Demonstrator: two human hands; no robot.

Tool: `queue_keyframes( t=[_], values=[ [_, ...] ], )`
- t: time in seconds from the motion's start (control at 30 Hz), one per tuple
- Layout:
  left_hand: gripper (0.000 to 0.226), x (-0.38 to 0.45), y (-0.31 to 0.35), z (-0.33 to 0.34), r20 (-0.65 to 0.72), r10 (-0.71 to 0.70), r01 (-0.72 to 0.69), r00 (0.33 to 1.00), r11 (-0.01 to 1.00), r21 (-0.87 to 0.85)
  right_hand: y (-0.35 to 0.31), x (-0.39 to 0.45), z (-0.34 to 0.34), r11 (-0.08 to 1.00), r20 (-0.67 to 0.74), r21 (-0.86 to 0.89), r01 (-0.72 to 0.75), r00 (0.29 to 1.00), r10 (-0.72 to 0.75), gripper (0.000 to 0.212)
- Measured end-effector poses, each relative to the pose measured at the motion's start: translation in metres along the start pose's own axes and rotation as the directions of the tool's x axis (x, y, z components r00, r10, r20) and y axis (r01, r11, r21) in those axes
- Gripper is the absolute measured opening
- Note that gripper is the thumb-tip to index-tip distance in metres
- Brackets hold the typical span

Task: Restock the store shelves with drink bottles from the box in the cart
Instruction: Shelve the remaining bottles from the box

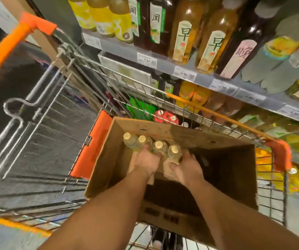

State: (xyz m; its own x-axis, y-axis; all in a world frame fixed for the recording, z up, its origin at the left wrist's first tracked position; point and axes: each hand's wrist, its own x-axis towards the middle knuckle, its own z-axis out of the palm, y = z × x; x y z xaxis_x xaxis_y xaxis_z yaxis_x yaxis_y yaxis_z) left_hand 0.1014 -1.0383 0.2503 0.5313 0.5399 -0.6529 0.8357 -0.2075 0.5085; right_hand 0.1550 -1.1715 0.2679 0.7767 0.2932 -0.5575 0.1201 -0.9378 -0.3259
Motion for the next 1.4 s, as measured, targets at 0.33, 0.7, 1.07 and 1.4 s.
queue_keyframes(
  t=[0.33,0.7,1.07,1.4],
  values=[
    [0.070,0.029,0.003,0.041,-0.061,0.015,-0.025,0.998,0.987,-0.159,0.000,0.030,0.024,0.957,-0.095,0.283,-0.063,0.991,0.094,0.056],
    [0.051,0.015,-0.001,0.042,-0.126,0.062,-0.078,0.990,0.989,-0.126,0.001,0.024,0.022,0.933,-0.128,0.354,-0.065,0.985,0.117,0.041],
    [0.036,-0.053,0.017,0.012,-0.125,0.268,-0.274,0.955,0.961,-0.036,0.010,-0.035,-0.034,0.910,-0.186,0.412,-0.040,0.974,0.128,0.028],
    [0.033,-0.160,0.097,-0.024,-0.246,0.492,-0.499,0.835,0.866,0.037,0.042,-0.130,-0.122,0.885,-0.437,0.431,0.176,0.899,0.034,0.029]
  ],
)
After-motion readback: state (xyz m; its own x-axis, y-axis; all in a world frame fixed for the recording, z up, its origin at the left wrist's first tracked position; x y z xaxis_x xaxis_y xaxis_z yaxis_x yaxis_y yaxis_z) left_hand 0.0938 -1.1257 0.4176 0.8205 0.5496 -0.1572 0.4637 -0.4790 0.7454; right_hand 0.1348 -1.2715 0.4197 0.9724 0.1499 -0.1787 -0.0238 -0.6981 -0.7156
